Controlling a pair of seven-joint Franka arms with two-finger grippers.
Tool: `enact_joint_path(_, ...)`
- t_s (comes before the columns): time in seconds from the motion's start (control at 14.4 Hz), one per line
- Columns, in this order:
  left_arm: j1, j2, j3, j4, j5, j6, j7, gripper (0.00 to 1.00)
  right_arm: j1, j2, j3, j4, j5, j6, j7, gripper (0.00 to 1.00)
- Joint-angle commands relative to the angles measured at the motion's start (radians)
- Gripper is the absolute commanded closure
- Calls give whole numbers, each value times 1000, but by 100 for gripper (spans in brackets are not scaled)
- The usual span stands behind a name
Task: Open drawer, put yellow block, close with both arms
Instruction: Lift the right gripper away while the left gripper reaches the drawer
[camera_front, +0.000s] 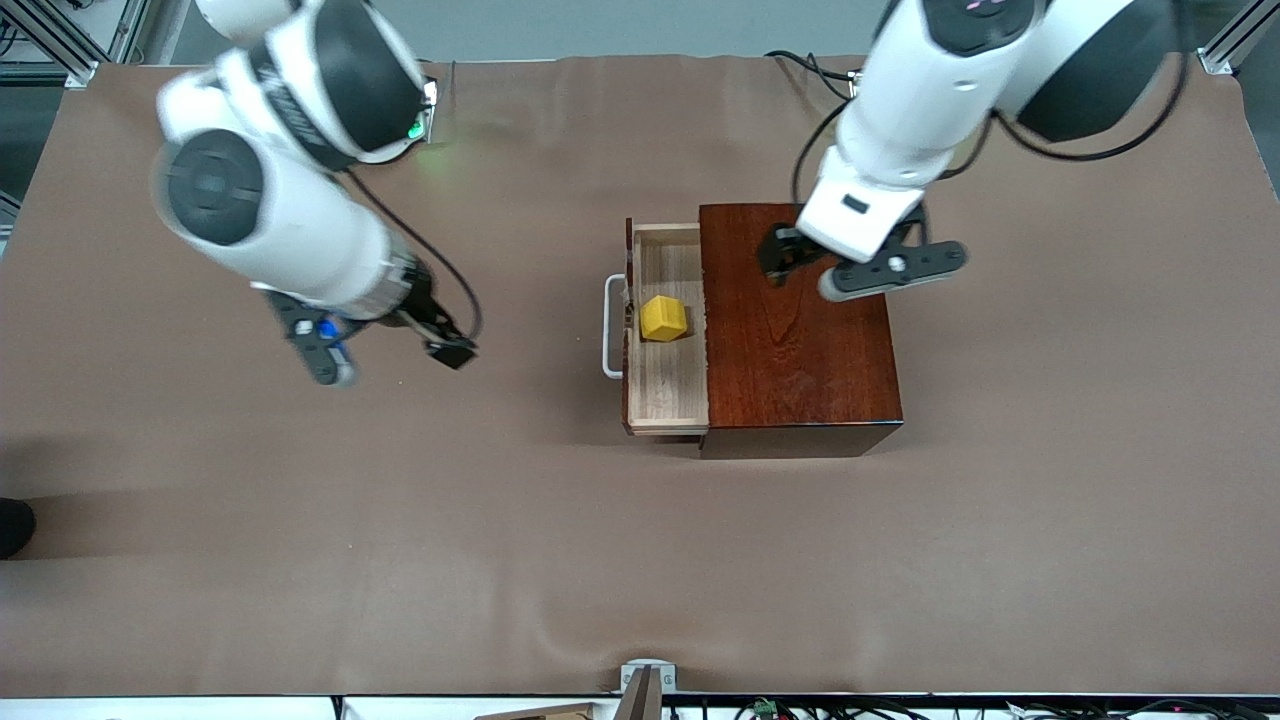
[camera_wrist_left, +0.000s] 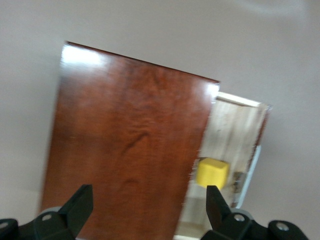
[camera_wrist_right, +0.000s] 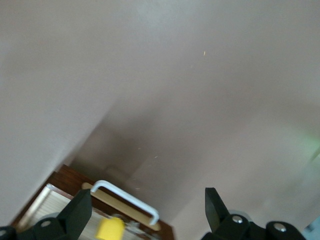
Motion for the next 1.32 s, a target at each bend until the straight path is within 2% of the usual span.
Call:
enact_joint_path(0.0,-74,117,-2,105,0,53,-164,0,-57,-60,16,-15,-30,-29,-178,0)
enact_joint_path(0.28,-186,225,14,163,13,195,-448,0,-141,-106,16,-16,-32,-95,-413,0)
enact_joint_path(0.55,-286,320,32,204,93,326,-644,0,-244,-155,19,-23,-32,-176,-687,0)
enact_joint_path(0.62,-338,357,61,237,107,338,-681,0,-258,-161,18,-26,-42,-184,-724,0)
enact_joint_path(0.69,-401,386,120,260,109,354,-727,0,-270,-175,21,-27,-70,-195,-778,0)
enact_joint_path(0.9,-653,456,384,277,107,492,-908,0,-316,-210,18,-42,-116,-201,-1083,0)
enact_joint_path(0.97,-712,484,449,286,106,518,-957,0,-331,-224,18,-53,-125,-201,-1129,0)
enact_joint_path(1.04,-751,515,486,294,106,524,-993,0,-342,-241,18,-67,-128,-199,-1140,0)
enact_joint_path(1.25,-788,553,511,300,109,526,-1088,0,-365,-294,18,-119,-130,-183,-1150,0)
